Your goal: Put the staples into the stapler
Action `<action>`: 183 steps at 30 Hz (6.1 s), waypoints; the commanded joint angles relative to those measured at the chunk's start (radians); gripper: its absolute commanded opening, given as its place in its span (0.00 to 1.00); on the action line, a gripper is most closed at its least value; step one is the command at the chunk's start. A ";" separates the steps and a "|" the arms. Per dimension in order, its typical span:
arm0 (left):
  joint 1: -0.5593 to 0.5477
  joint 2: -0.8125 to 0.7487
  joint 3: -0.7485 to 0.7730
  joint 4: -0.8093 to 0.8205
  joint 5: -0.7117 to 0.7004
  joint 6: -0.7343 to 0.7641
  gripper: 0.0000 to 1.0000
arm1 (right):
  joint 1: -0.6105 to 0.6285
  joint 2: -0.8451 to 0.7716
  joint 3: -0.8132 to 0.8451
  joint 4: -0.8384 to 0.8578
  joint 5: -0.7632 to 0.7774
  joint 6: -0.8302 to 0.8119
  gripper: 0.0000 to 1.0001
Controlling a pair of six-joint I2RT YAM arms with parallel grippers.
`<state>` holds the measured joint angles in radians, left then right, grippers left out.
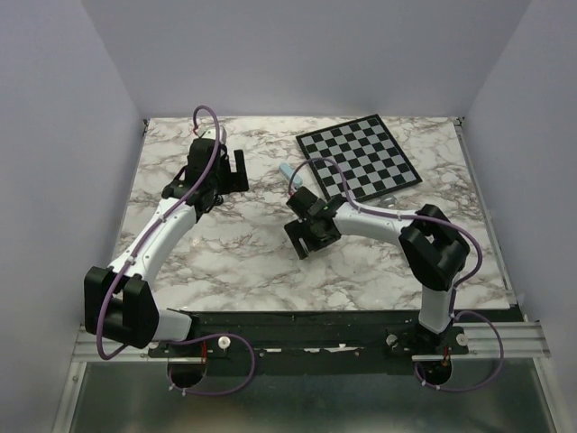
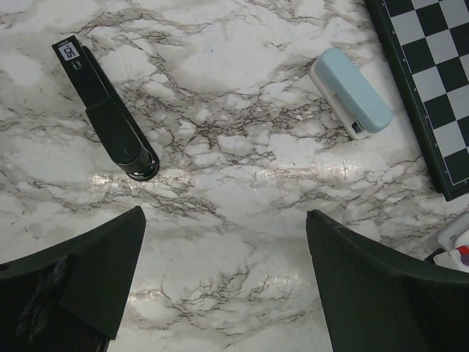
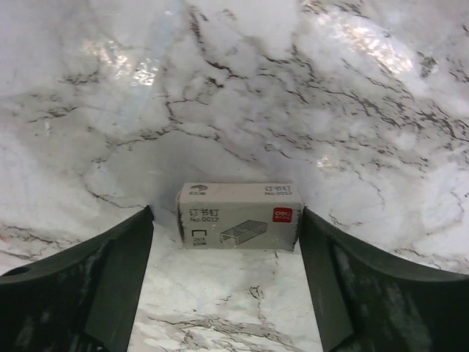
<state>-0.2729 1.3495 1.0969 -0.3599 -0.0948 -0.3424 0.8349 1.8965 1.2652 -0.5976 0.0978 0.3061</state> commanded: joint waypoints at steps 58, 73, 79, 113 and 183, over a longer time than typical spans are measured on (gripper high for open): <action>-0.572 -0.116 -0.568 0.424 -0.177 -0.728 0.97 | -0.273 -0.241 -0.501 0.647 -0.527 0.120 0.57; -0.577 -0.009 -0.540 0.487 -0.138 -0.730 0.85 | -0.280 -0.284 -0.583 0.779 -0.553 0.186 0.38; -0.581 0.030 -0.529 0.518 -0.126 -0.738 0.77 | -0.290 -0.284 -0.616 0.843 -0.569 0.212 0.28; -0.583 0.142 -0.482 0.477 -0.092 -0.785 0.35 | -0.301 -0.280 -0.644 0.907 -0.604 0.234 0.09; -0.585 0.191 -0.396 0.362 -0.059 -0.771 0.00 | -0.303 -0.224 -0.653 0.984 -0.667 0.257 0.04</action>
<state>-0.8513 1.5364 0.6716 0.0486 -0.1600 -1.1076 0.5194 1.6886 0.6338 0.3740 -0.5549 0.5579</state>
